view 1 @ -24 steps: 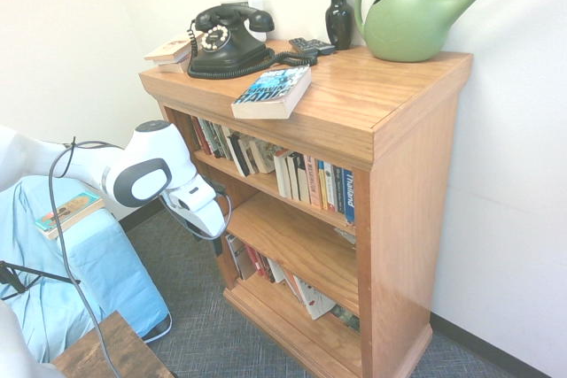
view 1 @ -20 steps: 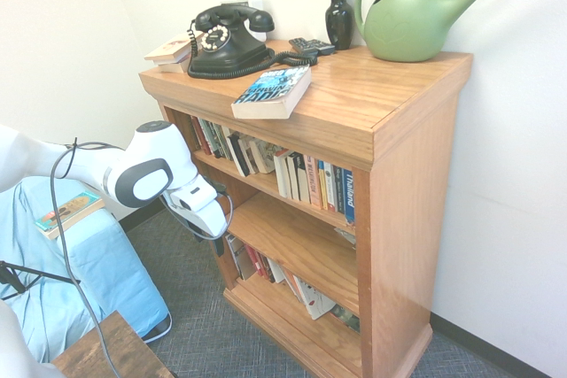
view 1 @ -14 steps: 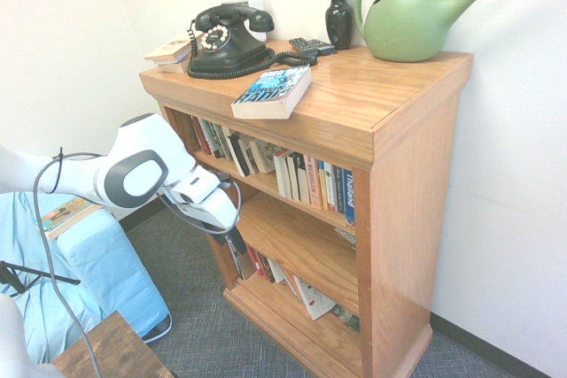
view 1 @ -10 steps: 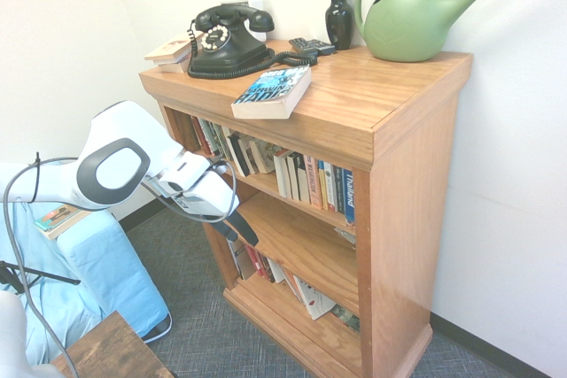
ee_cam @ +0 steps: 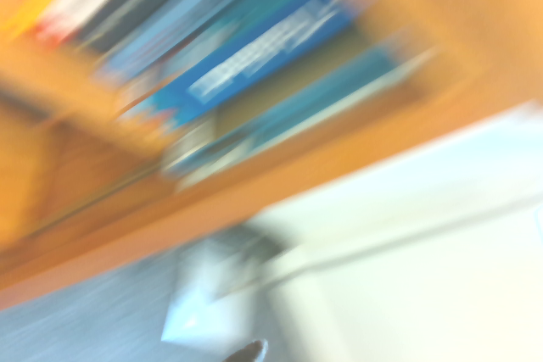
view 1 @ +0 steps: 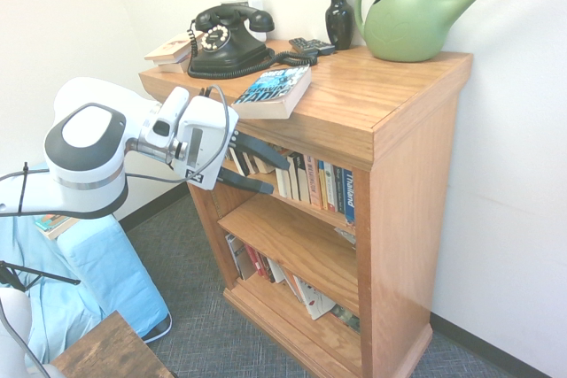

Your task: Put the book on the shelf

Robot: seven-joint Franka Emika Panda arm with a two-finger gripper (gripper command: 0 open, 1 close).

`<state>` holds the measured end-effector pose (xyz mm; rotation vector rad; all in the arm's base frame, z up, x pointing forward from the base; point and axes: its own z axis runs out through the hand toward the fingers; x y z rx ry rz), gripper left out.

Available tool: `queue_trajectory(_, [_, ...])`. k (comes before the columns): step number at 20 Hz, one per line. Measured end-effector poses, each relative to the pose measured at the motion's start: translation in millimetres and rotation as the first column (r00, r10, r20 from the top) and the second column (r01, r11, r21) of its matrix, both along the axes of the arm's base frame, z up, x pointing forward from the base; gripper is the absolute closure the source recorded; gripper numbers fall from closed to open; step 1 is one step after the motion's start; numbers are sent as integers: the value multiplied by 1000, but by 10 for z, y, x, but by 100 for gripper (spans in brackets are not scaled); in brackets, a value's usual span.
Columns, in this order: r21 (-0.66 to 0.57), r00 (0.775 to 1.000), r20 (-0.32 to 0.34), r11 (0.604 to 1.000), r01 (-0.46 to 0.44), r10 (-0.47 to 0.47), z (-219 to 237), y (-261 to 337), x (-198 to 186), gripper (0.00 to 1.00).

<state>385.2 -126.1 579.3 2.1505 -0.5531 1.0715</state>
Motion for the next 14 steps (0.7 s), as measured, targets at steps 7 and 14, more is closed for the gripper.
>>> queue_trajectory(7, [-193, 995, 27, 977, -90, 97, 239, 403, 306, 0])
queue_trajectory(14, [-275, 993, 19, 956, -106, 116, 384, 495, 427, 0])
